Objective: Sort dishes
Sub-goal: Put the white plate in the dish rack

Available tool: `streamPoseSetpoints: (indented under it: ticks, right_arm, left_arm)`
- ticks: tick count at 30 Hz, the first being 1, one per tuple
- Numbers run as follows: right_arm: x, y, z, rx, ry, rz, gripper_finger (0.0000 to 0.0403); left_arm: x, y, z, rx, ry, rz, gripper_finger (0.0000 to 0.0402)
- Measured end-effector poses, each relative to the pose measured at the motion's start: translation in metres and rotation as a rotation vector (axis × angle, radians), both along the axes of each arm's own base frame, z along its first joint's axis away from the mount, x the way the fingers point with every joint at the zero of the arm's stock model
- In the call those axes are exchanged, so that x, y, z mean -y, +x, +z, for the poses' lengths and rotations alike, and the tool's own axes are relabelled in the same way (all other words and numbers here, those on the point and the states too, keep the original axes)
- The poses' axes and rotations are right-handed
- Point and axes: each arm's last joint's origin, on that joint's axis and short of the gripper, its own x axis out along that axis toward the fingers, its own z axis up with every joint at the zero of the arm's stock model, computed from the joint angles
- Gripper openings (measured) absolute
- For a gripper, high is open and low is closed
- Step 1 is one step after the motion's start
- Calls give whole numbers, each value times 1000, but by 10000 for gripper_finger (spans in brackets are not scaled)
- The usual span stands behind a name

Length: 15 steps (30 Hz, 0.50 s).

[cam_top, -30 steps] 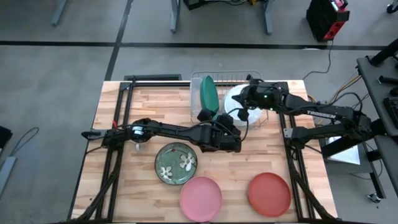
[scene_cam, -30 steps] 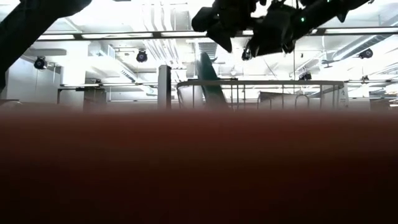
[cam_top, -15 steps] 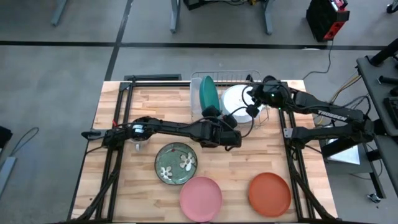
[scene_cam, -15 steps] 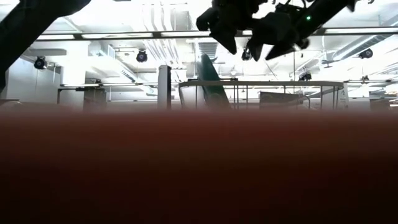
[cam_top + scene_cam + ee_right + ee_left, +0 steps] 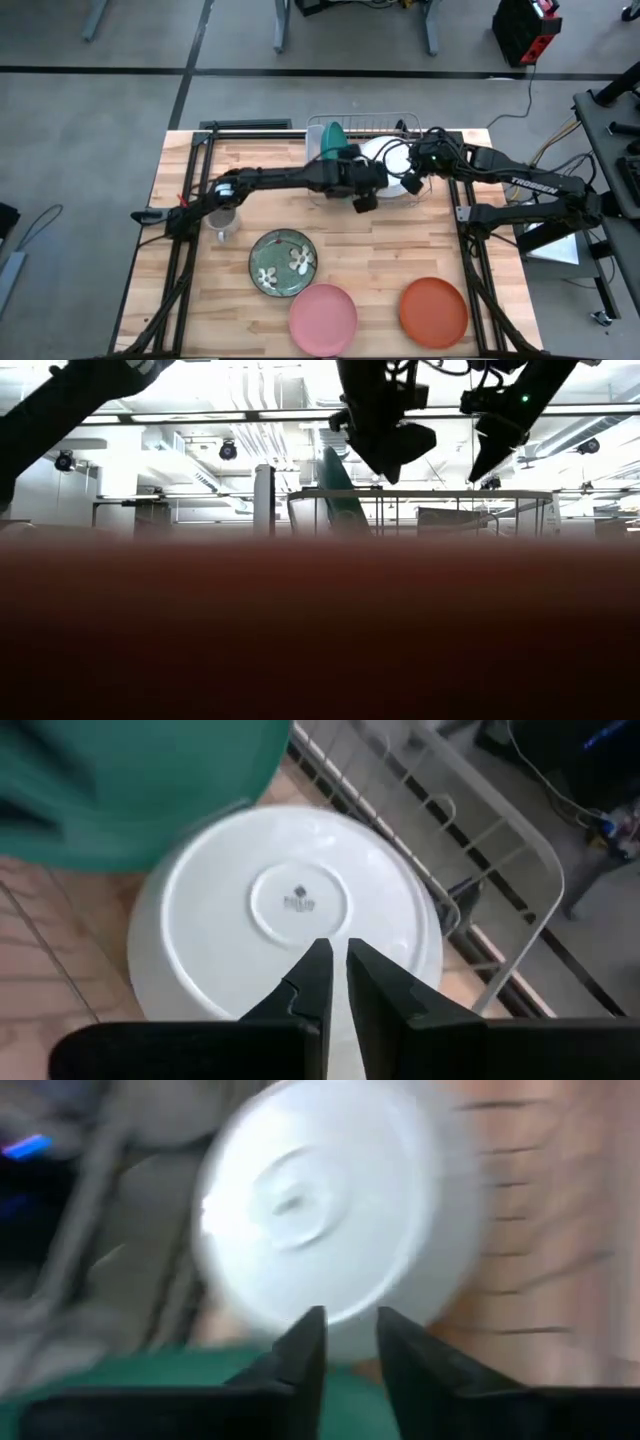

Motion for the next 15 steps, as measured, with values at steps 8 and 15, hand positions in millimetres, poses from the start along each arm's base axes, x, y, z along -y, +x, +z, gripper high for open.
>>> streamPoseSetpoints:
  ticks: [8,15]
  right_arm:
    - [2,4,29,12,-139,116,49]
    - [22,6,47,160,-77,-137,27]
  left_arm:
    - [-46,2,2,35,-153,-299,11]
    - [-58,2,-5,18,-180,-410,2]
